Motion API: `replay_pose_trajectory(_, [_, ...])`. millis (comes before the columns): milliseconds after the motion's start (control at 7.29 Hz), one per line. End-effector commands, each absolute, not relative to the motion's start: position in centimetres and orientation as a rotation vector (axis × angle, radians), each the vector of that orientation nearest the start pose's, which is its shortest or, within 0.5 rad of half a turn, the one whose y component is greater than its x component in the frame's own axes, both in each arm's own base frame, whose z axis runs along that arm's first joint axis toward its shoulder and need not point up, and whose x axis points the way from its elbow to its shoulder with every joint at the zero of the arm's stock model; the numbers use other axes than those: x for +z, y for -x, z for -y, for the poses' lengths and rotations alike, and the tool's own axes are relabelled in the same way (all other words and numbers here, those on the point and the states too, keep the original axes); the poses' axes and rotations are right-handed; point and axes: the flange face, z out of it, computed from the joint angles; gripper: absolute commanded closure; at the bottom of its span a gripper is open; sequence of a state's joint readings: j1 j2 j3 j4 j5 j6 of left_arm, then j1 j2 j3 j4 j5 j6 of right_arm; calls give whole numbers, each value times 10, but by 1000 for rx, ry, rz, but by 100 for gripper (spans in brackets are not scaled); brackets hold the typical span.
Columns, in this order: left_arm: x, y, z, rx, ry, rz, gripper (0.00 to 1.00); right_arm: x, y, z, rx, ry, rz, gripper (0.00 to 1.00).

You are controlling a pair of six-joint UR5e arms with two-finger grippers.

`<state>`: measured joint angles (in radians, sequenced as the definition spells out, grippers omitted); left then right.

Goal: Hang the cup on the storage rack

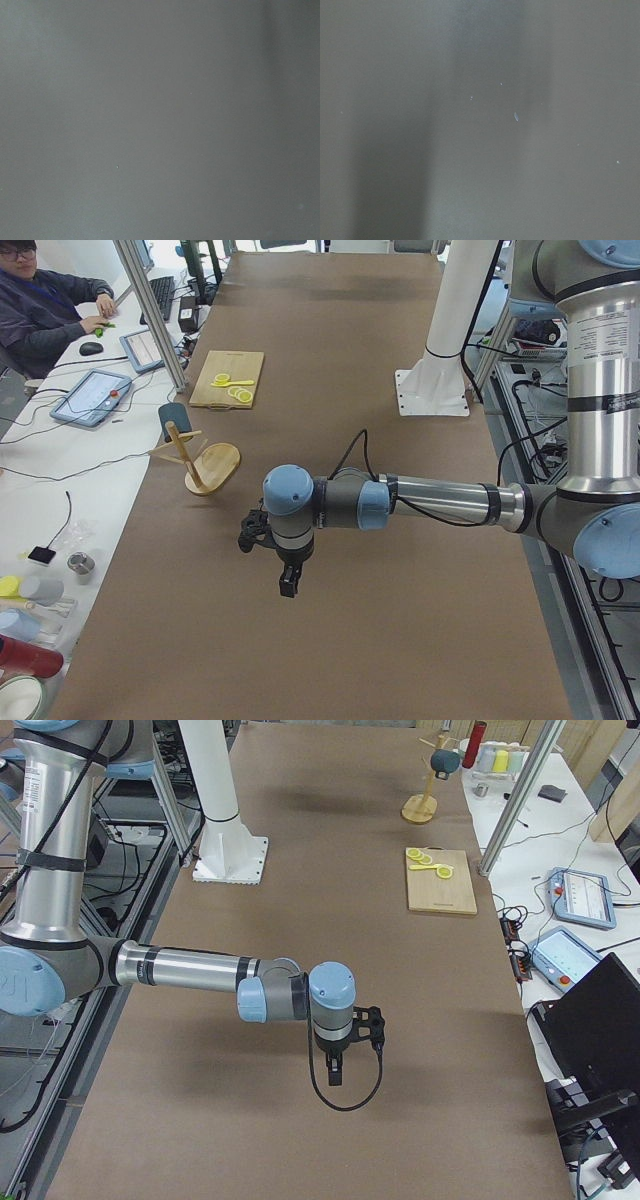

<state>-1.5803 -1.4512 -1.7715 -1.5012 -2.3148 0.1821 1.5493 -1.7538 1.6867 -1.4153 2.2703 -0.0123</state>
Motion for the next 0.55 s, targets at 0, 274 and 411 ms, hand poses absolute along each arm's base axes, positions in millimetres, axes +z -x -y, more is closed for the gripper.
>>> replay_pose_trajectory(0, [625,70,440,169,-81,-739,1,674,-60,421,-63,-81,704,0])
replay_pose_trajectory(274, [625,70,441,166,-82,-733,1,674,-60,421,-62,-80,704,0])
replay_pose_trajectory(411, [624,70,441,163,-81,-733,1,674,-59,422,-65,-80,706,0])
